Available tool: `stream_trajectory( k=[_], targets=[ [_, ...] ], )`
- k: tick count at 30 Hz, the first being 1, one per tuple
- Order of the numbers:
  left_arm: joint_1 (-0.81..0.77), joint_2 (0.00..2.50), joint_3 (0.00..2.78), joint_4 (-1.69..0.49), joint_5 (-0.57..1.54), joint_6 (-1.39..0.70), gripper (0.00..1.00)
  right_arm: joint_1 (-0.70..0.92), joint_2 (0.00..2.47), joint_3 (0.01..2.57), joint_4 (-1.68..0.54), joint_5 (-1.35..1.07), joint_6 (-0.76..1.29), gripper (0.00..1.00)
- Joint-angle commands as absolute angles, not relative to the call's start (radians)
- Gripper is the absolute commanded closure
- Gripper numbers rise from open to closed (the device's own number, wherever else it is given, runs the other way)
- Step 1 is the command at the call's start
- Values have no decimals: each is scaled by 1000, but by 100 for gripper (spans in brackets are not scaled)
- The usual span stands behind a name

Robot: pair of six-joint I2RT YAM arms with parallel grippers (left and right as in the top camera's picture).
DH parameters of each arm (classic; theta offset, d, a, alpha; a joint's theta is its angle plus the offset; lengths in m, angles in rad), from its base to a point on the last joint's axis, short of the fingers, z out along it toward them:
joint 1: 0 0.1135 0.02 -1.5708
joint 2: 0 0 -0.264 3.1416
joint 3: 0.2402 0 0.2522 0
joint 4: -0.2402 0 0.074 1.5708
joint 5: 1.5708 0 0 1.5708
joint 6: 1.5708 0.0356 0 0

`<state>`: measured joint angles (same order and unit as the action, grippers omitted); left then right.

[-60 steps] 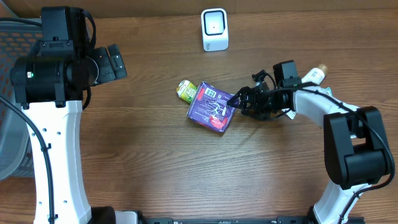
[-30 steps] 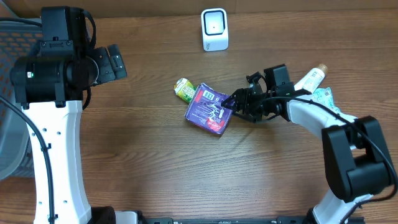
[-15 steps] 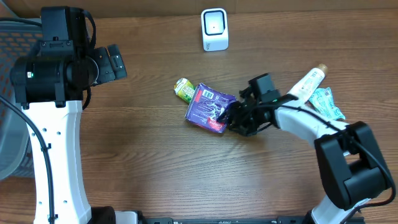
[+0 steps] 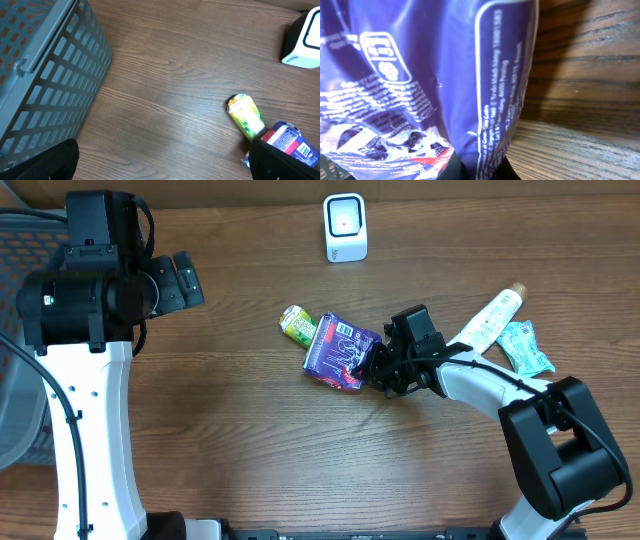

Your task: Scan the item barcode

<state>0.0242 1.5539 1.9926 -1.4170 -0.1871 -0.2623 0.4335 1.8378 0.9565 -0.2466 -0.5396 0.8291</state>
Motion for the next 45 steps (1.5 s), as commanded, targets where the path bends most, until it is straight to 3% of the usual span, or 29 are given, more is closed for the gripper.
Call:
stream_trajectory(
  k=[1,16,27,45],
  targets=[
    [26,1537,2013,-1414,-183,-277,0,427,1794,987,-292,-537,754,96],
    [26,1537,2013,-1414,-183,-277,0,414,1617,1440,-862,-619,180,96],
    [26,1537,2013,-1414,-183,-277,0,413,1617,1843,-1237,-308,217,96],
    [26,1537,2013,-1414,-183,-277,0,413,1617,1869,-1225,-179,232,96]
  ],
)
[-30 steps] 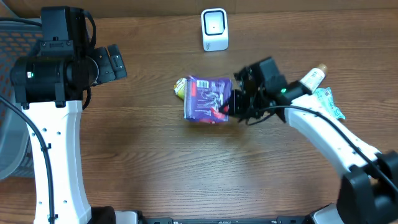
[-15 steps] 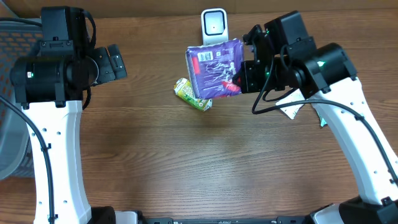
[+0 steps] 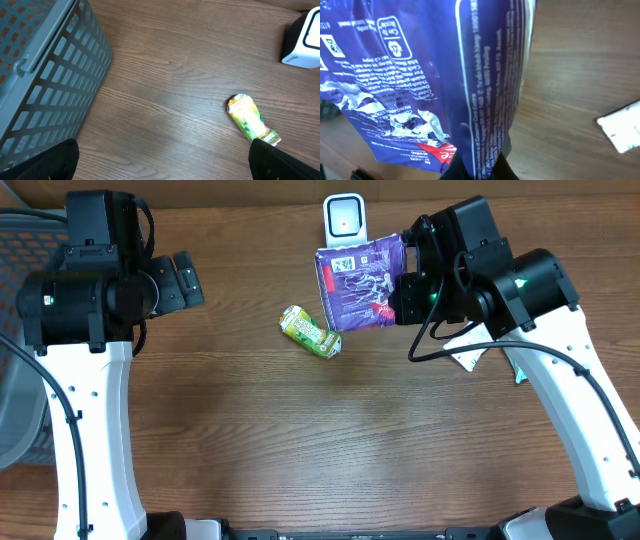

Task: Scan the item barcode
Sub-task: 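Lift the purple pouch and carry it toward the scanner, then hold the purple pouch barcode in front of the scanner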

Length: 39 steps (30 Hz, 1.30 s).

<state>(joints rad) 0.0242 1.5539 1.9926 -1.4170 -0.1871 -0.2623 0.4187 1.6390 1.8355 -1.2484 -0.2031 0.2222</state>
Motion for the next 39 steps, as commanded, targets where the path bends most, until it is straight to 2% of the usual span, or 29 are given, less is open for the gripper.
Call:
stream_trajectory(
  k=[1,11,19,22,28,33,39],
  targets=[
    [26,1537,2013,-1414,-183,-277,1,412,1618,1873,-1211,-165,233,96],
    [26,1537,2013,-1414,-183,-277,0,419,1807,2106,-1215,252,235,96],
    [26,1537,2013,-1414,-183,-277,1,491,1971,2128,-1036,894,178,96],
    [26,1537,2013,-1414,-183,-277,0,523,2033,2128,-887,1052,48,96],
    [26,1537,2013,-1414,-183,-277,1,578,2145,2127,-621,1080,-425,96],
    [26,1537,2013,-1414,-183,-277,0,600,2241,2127,-272,1171,-694,96],
    [26,1537,2013,-1414,-183,-277,0,595,2346,2127,-66,1212,-843,96]
  ],
)
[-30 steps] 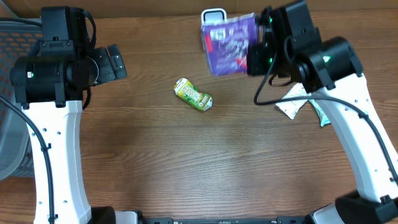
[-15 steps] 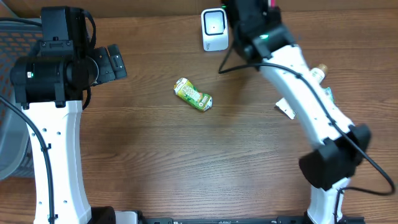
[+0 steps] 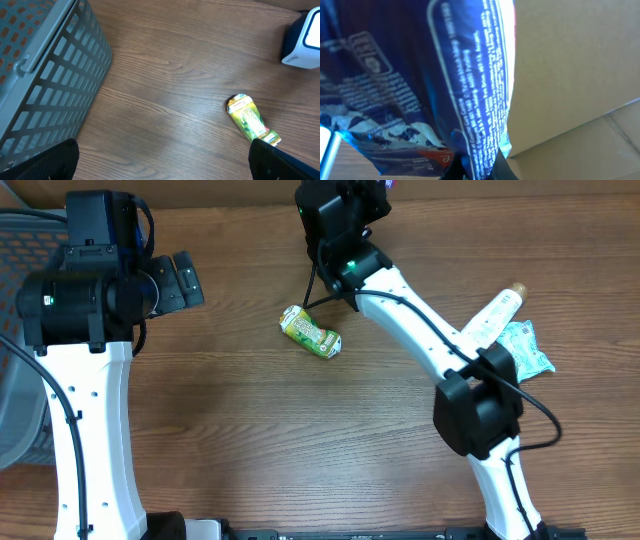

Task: Scan the item barcode
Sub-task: 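Hold the purple pouch barcode in front of the scanner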

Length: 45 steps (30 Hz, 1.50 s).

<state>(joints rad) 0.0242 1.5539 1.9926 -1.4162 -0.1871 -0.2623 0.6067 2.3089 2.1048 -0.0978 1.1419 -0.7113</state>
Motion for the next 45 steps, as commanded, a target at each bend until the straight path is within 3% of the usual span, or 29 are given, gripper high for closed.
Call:
stream_trajectory(
  k=[1,15,45],
  targets=[
    [26,1537,2013,-1414,-183,-277,1,590,2361,2127,-49,1220,-843,96],
    [26,1537,2013,-1414,-183,-277,0,565,2412,2095,-30,1259,-763,96],
    [26,1537,2013,-1414,-183,-277,0,599,2463,2095,-49,1234,-795,96]
  ],
)
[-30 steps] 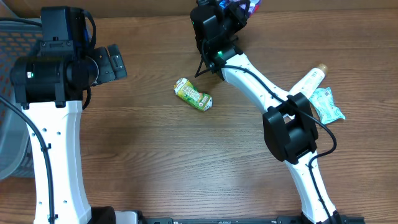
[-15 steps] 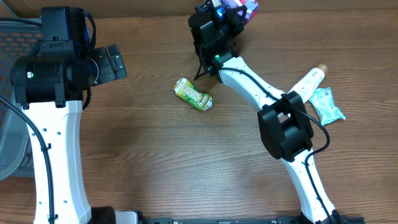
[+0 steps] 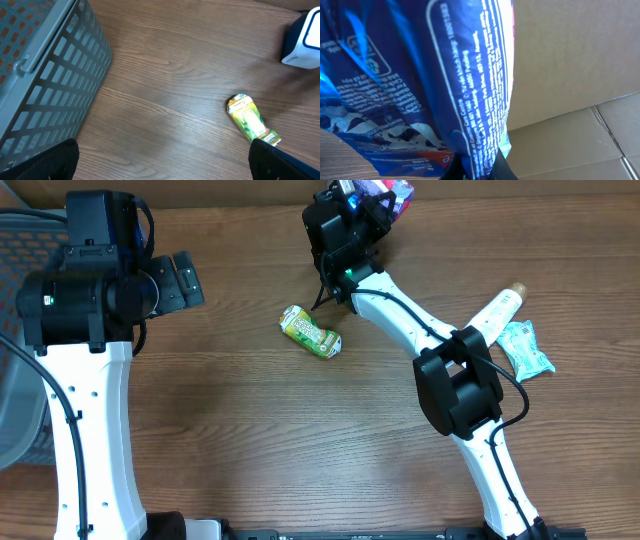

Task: Scan the item barcode
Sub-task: 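Hold the purple pouch barcode in front of the scanner, then carry the purple pouch right and drop it near the tube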

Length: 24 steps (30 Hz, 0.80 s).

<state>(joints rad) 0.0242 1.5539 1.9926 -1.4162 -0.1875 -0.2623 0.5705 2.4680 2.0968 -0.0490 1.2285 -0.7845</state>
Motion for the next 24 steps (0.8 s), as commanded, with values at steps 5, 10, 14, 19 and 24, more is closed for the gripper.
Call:
stream_trajectory(
  k=[5,10,14,19,24],
  targets=[
    [26,1537,2013,-1414,-183,-277,1,649,2449,2095,-73,1259,-838,96],
    [26,1537,2013,-1414,-183,-277,1,666,2370,2095,-111,1277,-797,96],
    [26,1537,2013,-1414,-183,-277,0,680,2267,2095,-377,1191,-662,96],
    [26,1537,2013,-1414,-183,-277,0,667,2109,2095,-860,737,-373,96],
    [26,1537,2013,-1414,-183,-277,0,597,1948,2095,-1092,461,-84,96]
  ],
)
